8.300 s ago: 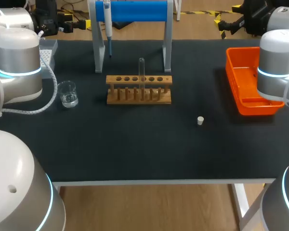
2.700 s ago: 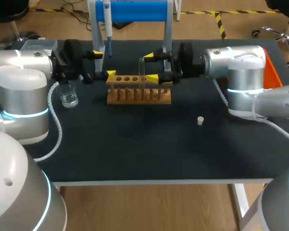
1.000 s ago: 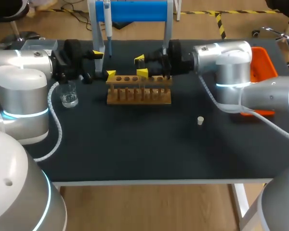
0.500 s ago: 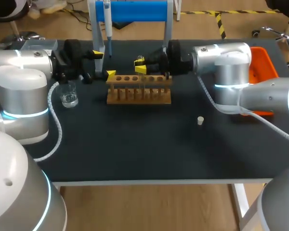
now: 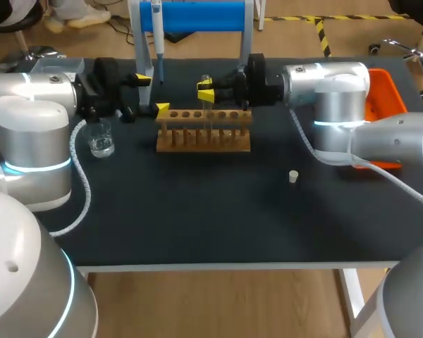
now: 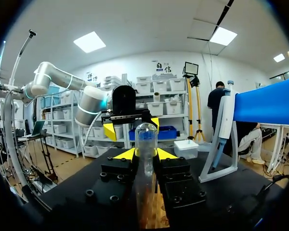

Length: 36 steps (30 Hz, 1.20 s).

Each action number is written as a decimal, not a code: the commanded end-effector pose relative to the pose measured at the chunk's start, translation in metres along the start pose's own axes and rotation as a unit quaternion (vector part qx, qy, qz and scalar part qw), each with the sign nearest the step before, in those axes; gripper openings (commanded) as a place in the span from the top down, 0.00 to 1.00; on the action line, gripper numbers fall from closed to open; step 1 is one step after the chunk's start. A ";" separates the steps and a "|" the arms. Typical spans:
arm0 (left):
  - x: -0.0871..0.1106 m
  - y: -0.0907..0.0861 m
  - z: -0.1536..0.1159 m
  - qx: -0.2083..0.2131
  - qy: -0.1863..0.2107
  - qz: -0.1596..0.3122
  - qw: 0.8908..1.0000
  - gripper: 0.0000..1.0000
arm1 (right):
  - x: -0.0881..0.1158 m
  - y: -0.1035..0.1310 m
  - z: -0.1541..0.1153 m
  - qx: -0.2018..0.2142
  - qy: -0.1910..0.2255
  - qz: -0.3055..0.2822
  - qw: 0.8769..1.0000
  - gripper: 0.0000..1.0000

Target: Invert the test tube, pick up the pipette, mount the tip to pipette, aspirate from beaker and dispense into the tube, eject the tip, return the pipette, and cap with the stopper.

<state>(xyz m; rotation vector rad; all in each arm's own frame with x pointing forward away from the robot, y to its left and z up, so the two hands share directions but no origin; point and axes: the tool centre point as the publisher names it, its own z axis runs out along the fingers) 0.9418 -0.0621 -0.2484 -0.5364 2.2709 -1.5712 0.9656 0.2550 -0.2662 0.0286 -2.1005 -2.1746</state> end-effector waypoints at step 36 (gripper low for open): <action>0.000 0.001 0.000 0.001 0.000 0.000 1.000 0.00 | 0.015 0.039 -0.004 0.001 -0.016 -0.006 1.000 1.00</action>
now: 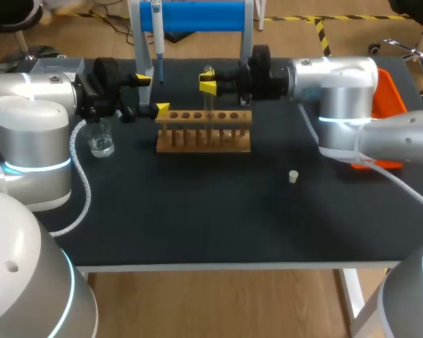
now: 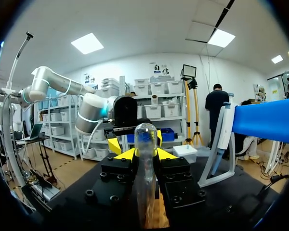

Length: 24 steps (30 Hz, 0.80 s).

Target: Invert the test tube, pick up the pipette, mount the tip to pipette, aspirate from beaker and dispense into the tube, eject the tip, return the pipette, and cap with the stopper.

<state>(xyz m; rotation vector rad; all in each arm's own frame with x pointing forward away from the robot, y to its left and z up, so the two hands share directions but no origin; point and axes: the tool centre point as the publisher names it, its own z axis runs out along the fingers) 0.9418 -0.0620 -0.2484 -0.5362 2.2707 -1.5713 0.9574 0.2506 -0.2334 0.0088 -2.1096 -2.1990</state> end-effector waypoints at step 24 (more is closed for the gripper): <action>0.000 0.001 0.000 0.001 0.000 0.000 1.000 0.00 | 0.033 0.054 -0.023 0.001 -0.024 0.003 1.000 1.00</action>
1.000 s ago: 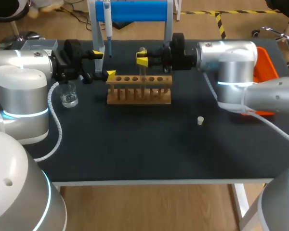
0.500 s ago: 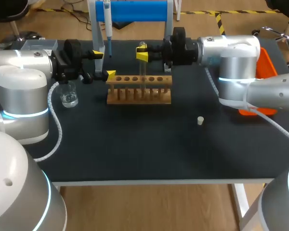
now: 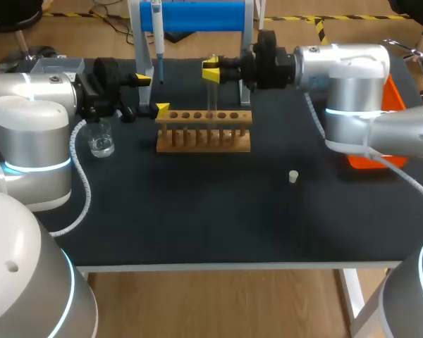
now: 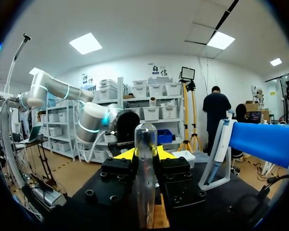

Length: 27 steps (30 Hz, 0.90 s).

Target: Invert the test tube, pick up the pipette, mount the tip to pipette, aspirate from beaker and dispense into the tube, eject the tip, return the pipette, and cap with the stopper.

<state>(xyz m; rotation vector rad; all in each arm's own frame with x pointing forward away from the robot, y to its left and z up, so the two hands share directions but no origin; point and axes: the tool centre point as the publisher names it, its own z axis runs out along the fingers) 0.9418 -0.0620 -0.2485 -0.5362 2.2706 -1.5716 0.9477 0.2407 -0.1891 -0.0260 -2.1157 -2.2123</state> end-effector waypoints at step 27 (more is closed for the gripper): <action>0.000 0.001 0.000 0.001 0.000 0.000 1.000 0.00 | 0.016 0.020 -0.023 0.103 -0.056 0.297 0.948 1.00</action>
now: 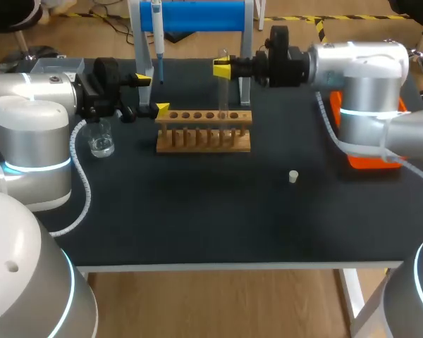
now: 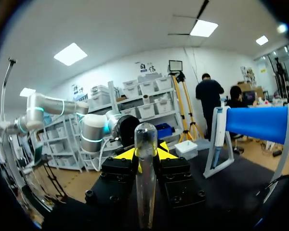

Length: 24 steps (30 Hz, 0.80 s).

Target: Invert the test tube, pick up the pipette, mount the tip to pipette, aspirate from beaker and dispense into the tube, eject the tip, return the pipette, and cap with the stopper.

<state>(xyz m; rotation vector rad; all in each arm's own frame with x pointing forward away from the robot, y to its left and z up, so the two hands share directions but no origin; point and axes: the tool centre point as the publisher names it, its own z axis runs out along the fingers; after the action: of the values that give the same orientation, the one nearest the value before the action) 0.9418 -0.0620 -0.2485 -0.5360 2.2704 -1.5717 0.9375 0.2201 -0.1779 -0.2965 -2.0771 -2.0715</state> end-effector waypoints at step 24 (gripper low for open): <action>0.000 0.001 0.000 0.001 0.000 0.000 1.000 0.00 | 0.004 0.003 -0.008 0.120 -0.097 0.584 0.797 1.00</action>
<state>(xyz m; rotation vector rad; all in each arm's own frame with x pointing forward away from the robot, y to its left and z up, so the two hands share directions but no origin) 0.9419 -0.0620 -0.2486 -0.5359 2.2701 -1.5720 0.9334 0.2119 -0.1789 -1.0505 -1.7590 -1.4216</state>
